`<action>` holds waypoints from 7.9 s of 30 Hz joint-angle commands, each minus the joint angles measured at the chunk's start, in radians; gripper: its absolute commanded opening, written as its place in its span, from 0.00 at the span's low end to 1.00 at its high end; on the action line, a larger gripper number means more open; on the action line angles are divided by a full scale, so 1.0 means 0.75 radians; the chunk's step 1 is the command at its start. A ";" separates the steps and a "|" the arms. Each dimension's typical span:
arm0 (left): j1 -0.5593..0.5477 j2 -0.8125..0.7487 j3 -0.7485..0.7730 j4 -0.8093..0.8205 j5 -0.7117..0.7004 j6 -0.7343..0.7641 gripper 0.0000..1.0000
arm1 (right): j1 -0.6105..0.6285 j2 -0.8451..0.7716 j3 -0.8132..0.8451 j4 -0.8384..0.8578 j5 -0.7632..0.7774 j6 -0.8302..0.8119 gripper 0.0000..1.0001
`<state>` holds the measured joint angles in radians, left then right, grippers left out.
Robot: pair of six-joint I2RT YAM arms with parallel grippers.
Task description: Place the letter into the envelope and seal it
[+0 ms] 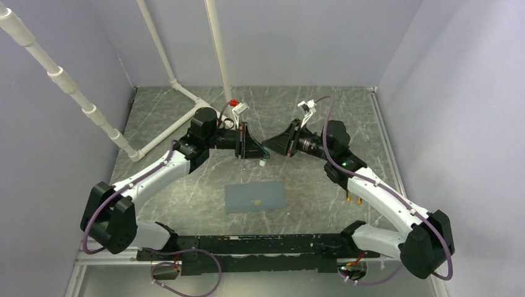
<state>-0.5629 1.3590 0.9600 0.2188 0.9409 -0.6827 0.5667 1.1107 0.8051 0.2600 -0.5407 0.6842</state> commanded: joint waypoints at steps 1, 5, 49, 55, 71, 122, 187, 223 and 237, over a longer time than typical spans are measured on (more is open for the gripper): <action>-0.009 -0.011 0.040 0.058 0.127 0.016 0.03 | -0.017 -0.056 0.010 0.239 -0.397 -0.231 0.00; -0.010 -0.067 0.022 0.041 0.202 0.082 0.03 | -0.022 0.024 0.190 -0.029 -0.816 -0.481 0.00; -0.010 -0.106 0.198 -0.519 -0.011 0.507 0.03 | 0.114 0.050 0.335 -0.313 -0.106 -0.381 0.00; -0.018 -0.117 0.212 -0.579 0.314 0.629 0.02 | 0.073 -0.057 0.243 -0.116 -0.870 -0.584 0.00; -0.080 -0.257 0.136 -0.456 -0.286 0.611 0.02 | 0.125 -0.076 0.229 -0.265 0.392 0.037 0.78; -0.088 -0.316 0.198 -0.614 -0.184 0.718 0.02 | 0.190 -0.008 0.379 -0.441 0.295 -0.125 0.62; -0.087 -0.332 0.129 -0.187 -0.694 0.007 0.03 | 0.516 -0.020 0.317 -0.355 0.993 -0.511 0.69; 0.040 -0.319 0.250 -0.694 -0.035 0.094 0.68 | 0.521 -0.074 0.384 -0.750 0.399 -1.308 0.00; 0.041 -0.232 0.260 -0.846 0.001 0.194 0.49 | 0.521 0.007 0.456 -0.858 0.286 -1.351 0.00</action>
<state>-0.5331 1.1530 1.1213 -0.4145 0.8921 -0.5426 0.9588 1.1069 1.0836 -0.3687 -0.2756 -0.3000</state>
